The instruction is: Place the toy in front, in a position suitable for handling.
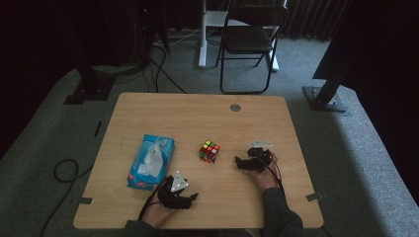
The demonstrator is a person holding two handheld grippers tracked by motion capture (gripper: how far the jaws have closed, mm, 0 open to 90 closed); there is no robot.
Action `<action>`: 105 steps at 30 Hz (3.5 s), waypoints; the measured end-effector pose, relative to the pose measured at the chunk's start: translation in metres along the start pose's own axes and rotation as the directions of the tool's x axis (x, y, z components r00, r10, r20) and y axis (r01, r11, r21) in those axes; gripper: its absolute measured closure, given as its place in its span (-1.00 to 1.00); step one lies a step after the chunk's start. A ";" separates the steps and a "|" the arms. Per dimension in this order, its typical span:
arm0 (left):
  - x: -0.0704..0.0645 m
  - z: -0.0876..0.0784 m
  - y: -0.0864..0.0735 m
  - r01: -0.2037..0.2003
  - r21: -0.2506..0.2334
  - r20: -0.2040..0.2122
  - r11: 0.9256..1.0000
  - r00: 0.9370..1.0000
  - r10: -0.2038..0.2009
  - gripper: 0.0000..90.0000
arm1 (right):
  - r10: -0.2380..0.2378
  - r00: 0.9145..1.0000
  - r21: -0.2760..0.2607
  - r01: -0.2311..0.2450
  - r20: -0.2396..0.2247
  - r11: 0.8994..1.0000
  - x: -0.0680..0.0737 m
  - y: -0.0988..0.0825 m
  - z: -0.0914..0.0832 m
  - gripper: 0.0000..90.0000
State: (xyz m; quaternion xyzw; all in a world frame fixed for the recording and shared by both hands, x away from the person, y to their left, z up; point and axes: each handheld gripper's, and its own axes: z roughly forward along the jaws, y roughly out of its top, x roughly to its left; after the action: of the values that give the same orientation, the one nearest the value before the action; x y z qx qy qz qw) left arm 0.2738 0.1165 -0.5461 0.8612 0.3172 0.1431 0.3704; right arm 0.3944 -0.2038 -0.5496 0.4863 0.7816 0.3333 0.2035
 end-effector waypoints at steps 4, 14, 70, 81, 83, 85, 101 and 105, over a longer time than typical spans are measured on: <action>-0.001 0.000 0.000 0.009 -0.001 -0.008 1.000 1.000 -0.009 -0.29 | -0.002 1.000 0.000 0.002 -0.001 1.000 0.000 0.000 0.000 -0.76; -0.002 0.000 0.000 0.016 0.002 -0.017 1.000 1.000 -0.016 -0.29 | -0.003 1.000 -0.005 0.003 -0.001 1.000 0.001 -0.001 -0.001 -0.71; -0.003 -0.001 0.000 0.027 0.002 -0.026 1.000 0.999 -0.027 -0.27 | -0.302 0.909 -0.085 0.289 -0.288 0.953 0.075 0.035 0.025 -0.34; -0.003 -0.001 0.000 0.027 0.000 -0.027 1.000 0.999 -0.027 -0.27 | -0.300 0.913 -0.093 0.285 -0.278 0.954 0.070 0.028 0.018 -0.24; -0.003 -0.001 0.000 0.026 0.000 -0.027 1.000 0.999 -0.026 -0.27 | -0.298 0.913 -0.094 0.283 -0.279 0.954 0.070 0.026 0.017 -0.24; -0.003 -0.001 0.000 0.026 0.000 -0.027 1.000 0.999 -0.026 -0.27 | -0.293 0.915 -0.088 0.279 -0.279 0.956 0.068 0.023 0.013 -0.24; -0.003 -0.001 0.000 0.028 0.000 -0.027 1.000 0.999 -0.028 -0.27 | -0.309 0.897 -0.078 0.300 -0.316 0.951 0.061 0.010 -0.002 -0.44; -0.003 -0.001 -0.001 0.030 0.001 -0.032 1.000 0.999 -0.030 -0.27 | -0.315 0.897 -0.039 0.319 -0.310 0.947 0.056 0.006 -0.004 -0.56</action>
State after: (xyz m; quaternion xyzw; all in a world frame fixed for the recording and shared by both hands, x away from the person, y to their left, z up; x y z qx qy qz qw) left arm 0.2706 0.1157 -0.5458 0.8544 0.3359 0.1510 0.3666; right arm 0.3709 -0.1531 -0.5423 0.2951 0.8747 0.3634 0.1260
